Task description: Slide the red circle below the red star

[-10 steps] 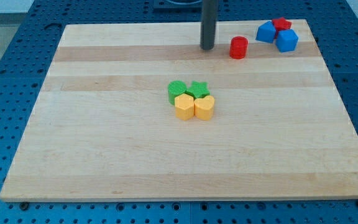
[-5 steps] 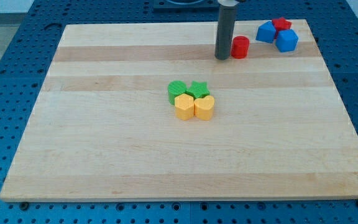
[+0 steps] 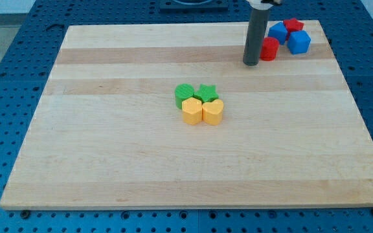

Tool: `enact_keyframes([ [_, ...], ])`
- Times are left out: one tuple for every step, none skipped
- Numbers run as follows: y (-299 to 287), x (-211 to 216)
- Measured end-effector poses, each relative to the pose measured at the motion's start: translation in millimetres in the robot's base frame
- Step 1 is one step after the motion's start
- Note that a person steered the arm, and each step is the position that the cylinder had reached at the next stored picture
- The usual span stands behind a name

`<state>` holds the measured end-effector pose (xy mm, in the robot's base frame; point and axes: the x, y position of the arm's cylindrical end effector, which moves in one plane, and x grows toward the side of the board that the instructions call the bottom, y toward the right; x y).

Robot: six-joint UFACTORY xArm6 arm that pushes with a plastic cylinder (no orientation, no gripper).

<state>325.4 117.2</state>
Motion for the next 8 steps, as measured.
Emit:
enact_keyframes([
  [1,-14],
  [10,-20],
  [21,-20],
  [28,-21],
  [32,-21],
  [51,-27],
  [64,-29],
  [64,-11],
])
